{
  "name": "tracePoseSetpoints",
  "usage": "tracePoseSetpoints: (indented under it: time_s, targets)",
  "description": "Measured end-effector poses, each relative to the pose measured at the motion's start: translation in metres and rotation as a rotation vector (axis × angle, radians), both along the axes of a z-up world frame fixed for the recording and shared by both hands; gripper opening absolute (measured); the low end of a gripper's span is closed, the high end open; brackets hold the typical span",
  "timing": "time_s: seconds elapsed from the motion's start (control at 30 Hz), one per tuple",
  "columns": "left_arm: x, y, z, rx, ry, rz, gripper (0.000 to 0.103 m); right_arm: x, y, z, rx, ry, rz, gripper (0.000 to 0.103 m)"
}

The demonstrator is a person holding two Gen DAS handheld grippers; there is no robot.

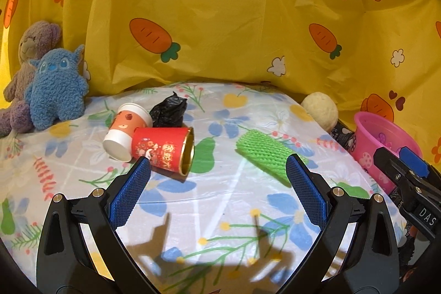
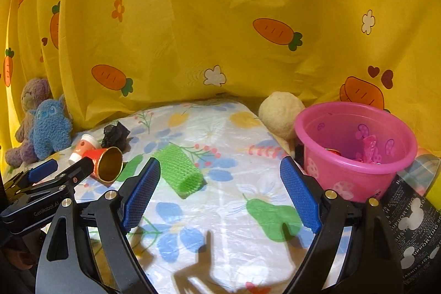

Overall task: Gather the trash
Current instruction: 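Move both tools back over the green net and remaining cups, then grasp the red gold-rimmed cup rim with the right tool while the left tool grasps the apple-print paper cup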

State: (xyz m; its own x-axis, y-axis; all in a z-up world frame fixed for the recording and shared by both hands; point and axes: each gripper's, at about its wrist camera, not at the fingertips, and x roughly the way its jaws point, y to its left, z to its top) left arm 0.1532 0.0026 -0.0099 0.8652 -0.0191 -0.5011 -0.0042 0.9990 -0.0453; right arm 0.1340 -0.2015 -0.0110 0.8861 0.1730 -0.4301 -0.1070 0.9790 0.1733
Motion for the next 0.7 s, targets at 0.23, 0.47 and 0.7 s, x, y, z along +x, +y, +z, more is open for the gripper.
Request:
tracePoseSetpoints:
  time_s: [0.23,0.47,0.7]
  targets:
    - [-0.004,0.032,-0.001,0.002,0.006,0.056,0.097,0.006,0.046,0.002,-0.015,0.008,0.092,0.086]
    - [-0.004,0.071,-0.005,-0.010,0.018,0.130,0.097,0.017,0.092,-0.003,-0.021,0.048,0.188,0.086]
    - [0.002,0.108,-0.005,-0.018,0.027,0.216,0.097,0.038,0.135,-0.011,-0.038,0.098,0.255,0.085]
